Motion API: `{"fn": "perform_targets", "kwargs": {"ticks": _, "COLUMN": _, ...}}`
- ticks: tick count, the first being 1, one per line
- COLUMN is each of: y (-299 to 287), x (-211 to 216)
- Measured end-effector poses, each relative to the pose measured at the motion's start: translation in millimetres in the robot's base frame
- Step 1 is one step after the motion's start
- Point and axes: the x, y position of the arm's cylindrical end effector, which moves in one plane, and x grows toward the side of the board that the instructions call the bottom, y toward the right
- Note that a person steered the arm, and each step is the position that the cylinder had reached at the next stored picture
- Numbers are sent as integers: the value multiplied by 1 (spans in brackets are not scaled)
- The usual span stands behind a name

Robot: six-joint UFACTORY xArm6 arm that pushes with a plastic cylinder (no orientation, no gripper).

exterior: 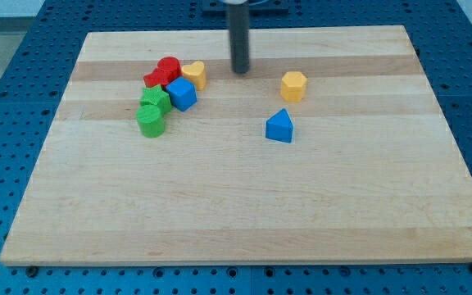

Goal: Push the hexagon parallel to the green star

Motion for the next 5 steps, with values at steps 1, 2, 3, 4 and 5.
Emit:
{"fn": "perform_targets", "kwargs": {"ticks": 1, "y": 87, "x": -9}}
{"fn": "perform_targets", "kwargs": {"ticks": 2, "y": 152, "x": 18}}
{"fn": "perform_targets", "kwargs": {"ticks": 3, "y": 145, "x": 56}}
{"fn": "perform_targets", "kwargs": {"ticks": 4, "y": 86, "x": 66}}
{"fn": "perform_targets", "kwargs": {"ticks": 5, "y": 3, "x": 66}}
